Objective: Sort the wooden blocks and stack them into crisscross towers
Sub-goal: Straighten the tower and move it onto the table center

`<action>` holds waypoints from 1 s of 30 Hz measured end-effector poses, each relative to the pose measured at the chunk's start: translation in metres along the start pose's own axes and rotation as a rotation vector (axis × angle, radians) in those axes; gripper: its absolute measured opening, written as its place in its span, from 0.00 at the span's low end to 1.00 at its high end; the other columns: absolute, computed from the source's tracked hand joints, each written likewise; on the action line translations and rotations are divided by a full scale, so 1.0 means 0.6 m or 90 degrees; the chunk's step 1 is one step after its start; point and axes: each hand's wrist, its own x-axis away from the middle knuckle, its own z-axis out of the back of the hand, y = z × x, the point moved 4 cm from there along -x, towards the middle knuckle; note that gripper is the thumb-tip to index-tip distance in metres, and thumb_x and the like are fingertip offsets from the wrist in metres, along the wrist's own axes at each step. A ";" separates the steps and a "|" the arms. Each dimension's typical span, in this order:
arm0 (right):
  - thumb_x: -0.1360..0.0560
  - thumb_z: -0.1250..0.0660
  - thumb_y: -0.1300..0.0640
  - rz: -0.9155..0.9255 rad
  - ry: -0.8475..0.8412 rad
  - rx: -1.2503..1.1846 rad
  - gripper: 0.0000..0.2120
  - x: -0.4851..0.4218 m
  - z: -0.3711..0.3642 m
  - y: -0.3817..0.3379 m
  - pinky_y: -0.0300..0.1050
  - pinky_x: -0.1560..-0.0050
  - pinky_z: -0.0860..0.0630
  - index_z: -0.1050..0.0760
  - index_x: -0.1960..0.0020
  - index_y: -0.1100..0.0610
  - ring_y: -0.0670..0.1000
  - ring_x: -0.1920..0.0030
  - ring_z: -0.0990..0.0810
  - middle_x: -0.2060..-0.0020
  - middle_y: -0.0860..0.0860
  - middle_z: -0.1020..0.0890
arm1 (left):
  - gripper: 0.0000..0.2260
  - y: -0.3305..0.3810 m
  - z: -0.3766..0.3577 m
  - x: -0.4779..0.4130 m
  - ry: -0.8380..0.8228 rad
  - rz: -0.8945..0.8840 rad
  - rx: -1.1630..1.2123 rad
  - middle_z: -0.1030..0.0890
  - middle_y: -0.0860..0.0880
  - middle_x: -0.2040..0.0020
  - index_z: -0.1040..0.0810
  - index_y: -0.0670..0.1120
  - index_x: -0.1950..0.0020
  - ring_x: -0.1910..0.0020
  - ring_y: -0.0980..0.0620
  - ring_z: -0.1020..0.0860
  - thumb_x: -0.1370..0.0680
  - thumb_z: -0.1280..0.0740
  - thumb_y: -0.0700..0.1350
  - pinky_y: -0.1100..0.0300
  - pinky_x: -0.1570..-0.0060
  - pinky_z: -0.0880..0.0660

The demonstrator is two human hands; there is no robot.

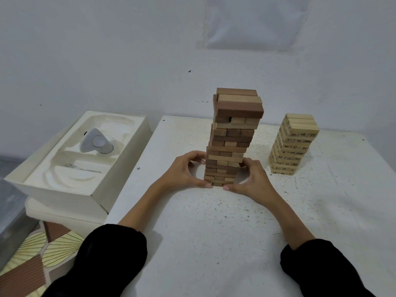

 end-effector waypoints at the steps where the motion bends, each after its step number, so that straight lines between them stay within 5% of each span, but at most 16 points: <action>1: 0.41 0.19 0.50 0.000 0.001 -0.001 0.35 0.001 0.001 -0.001 0.39 0.50 0.35 0.30 0.38 0.49 0.46 0.45 0.32 0.47 0.46 0.28 | 0.30 -0.001 0.000 0.000 0.004 -0.001 0.001 0.20 0.54 0.46 0.25 0.48 0.40 0.47 0.58 0.24 0.39 0.19 0.45 0.68 0.49 0.29; 8: 0.42 0.19 0.53 -0.008 0.009 -0.019 0.34 0.002 0.001 -0.006 0.40 0.48 0.34 0.30 0.40 0.49 0.47 0.45 0.32 0.54 0.36 0.32 | 0.30 0.000 -0.001 0.000 0.031 -0.006 0.021 0.19 0.52 0.47 0.23 0.47 0.40 0.48 0.58 0.23 0.40 0.18 0.40 0.70 0.50 0.30; 13: 0.42 0.19 0.53 -0.012 0.012 -0.020 0.36 0.003 0.001 -0.009 0.42 0.47 0.31 0.29 0.37 0.52 0.48 0.43 0.31 0.49 0.46 0.30 | 0.31 0.002 -0.002 0.000 0.044 -0.004 0.025 0.19 0.51 0.47 0.23 0.47 0.41 0.48 0.58 0.22 0.41 0.18 0.39 0.71 0.49 0.29; 30: 0.43 0.19 0.50 0.007 0.023 -0.035 0.33 -0.014 0.005 0.007 0.51 0.44 0.27 0.27 0.41 0.49 0.51 0.43 0.28 0.47 0.48 0.24 | 0.33 0.000 -0.009 -0.017 0.049 0.003 0.011 0.19 0.51 0.46 0.23 0.47 0.40 0.45 0.55 0.21 0.43 0.18 0.47 0.62 0.44 0.25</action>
